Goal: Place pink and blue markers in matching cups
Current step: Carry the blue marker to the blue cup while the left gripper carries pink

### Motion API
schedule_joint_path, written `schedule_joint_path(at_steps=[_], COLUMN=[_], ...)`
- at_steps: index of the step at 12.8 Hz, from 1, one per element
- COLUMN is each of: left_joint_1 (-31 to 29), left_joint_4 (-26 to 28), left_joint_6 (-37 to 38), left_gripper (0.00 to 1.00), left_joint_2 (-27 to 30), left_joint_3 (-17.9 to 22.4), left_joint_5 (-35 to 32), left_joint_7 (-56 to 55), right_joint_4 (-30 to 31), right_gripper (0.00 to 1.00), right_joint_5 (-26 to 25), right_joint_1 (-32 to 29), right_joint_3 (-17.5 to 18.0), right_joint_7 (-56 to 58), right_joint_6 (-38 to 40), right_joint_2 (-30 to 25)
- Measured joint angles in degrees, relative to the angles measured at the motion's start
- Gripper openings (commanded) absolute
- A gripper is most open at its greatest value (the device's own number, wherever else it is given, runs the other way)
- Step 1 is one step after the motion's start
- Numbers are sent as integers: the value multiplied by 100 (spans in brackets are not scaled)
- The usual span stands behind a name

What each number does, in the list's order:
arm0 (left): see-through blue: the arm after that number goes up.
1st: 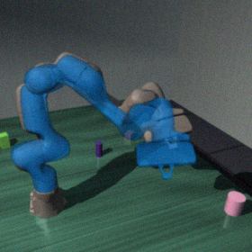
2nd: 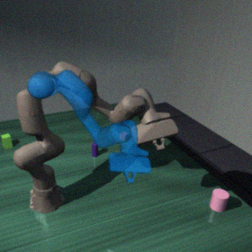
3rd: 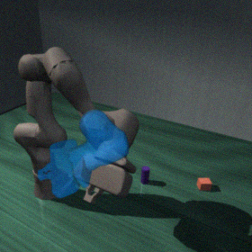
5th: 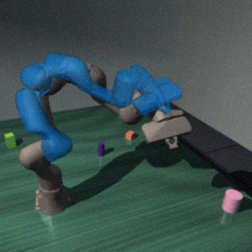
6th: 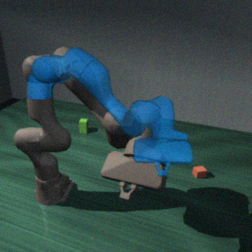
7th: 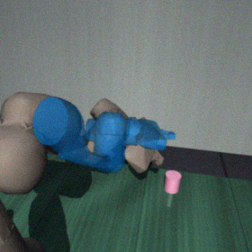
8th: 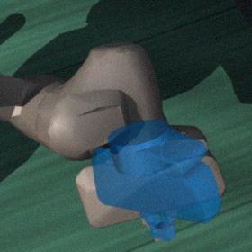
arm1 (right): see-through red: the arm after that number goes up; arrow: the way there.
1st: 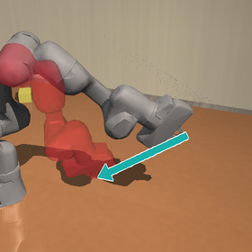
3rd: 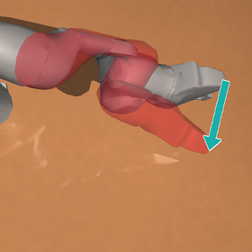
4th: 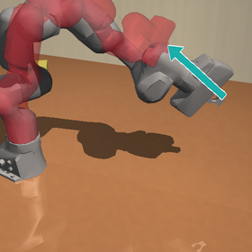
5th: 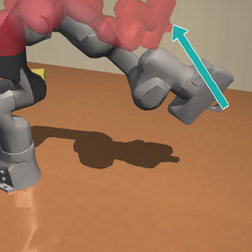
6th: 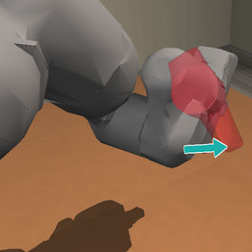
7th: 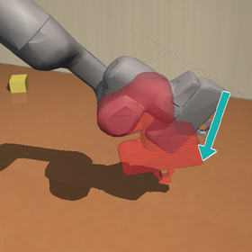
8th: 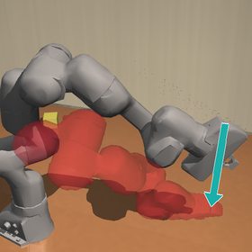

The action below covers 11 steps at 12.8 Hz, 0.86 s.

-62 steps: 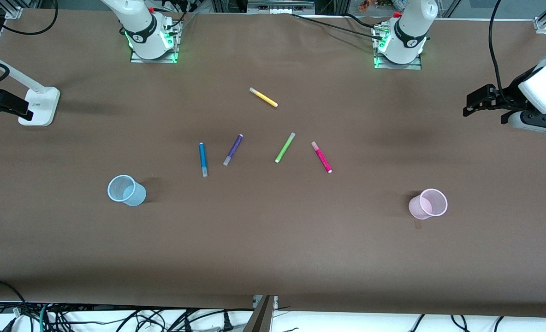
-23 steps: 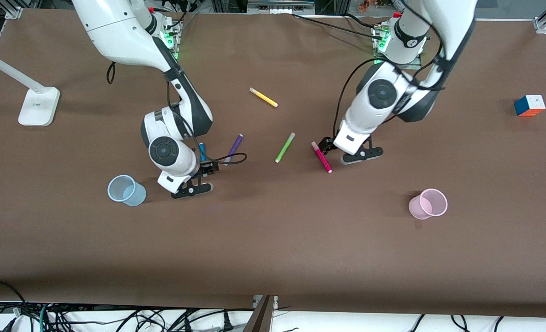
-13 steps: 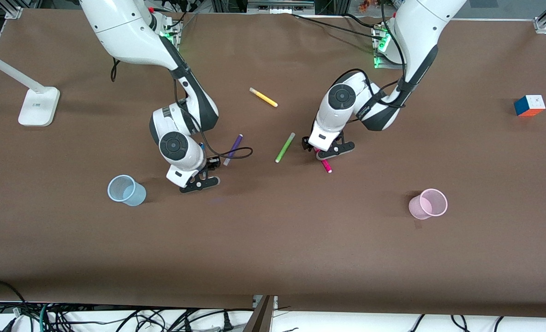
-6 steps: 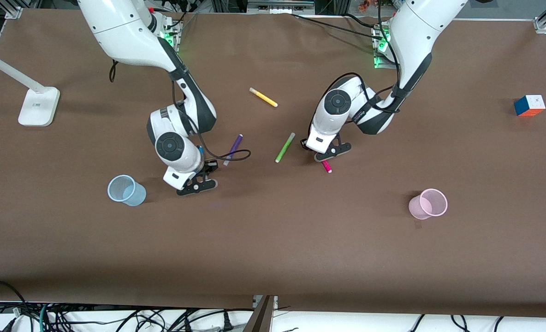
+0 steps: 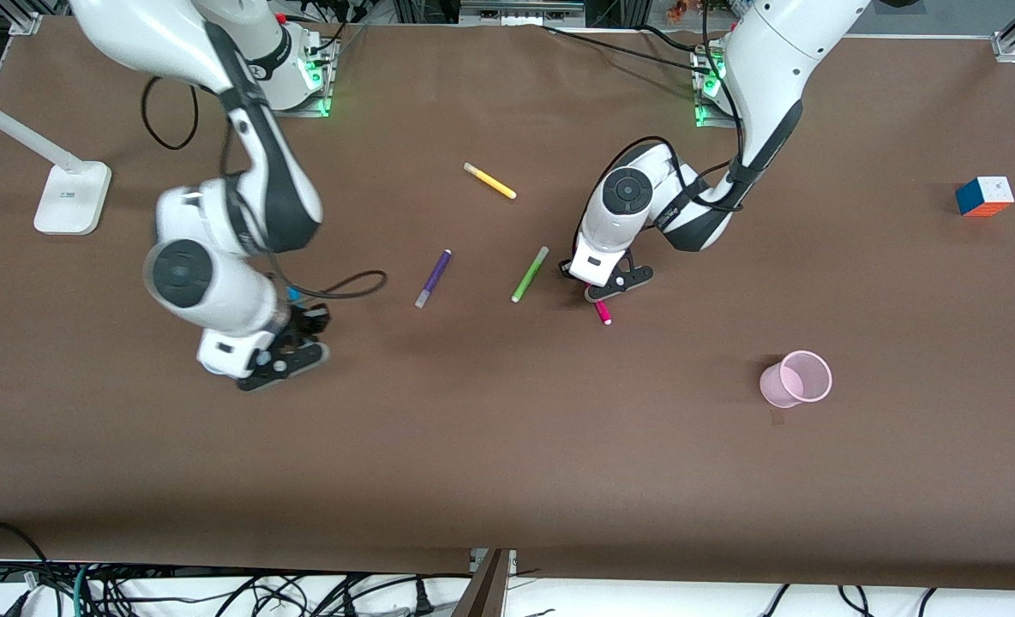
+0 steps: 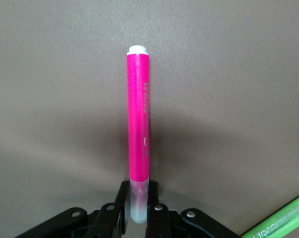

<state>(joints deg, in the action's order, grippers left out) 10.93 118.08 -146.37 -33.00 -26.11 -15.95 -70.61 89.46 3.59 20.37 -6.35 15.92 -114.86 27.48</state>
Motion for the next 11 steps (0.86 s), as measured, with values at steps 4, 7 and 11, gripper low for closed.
schedule_joint_path(at_steps=[4,7,11], left_joint_1=[-42,-267,-1162], left_joint_4=[-657,-1433,-2620], left_joint_6=[1217,2319,3717], left_gripper=[0,0,0], left_joint_2=[1,16,38], left_joint_3=[23,51,54], left_joint_5=[22,582,1550], left_joint_7=[-34,-101,-65], right_joint_4=[-110,-107,-86], right_gripper=[10,10,10], right_joint_5=[990,2125,3258], right_joint_1=[-538,-1273,-1879], right_joint_3=[-67,-75,-70], right_joint_7=[2226,4416,6639], right_joint_6=[104,114,314], right_joint_2=[-170,-123,117])
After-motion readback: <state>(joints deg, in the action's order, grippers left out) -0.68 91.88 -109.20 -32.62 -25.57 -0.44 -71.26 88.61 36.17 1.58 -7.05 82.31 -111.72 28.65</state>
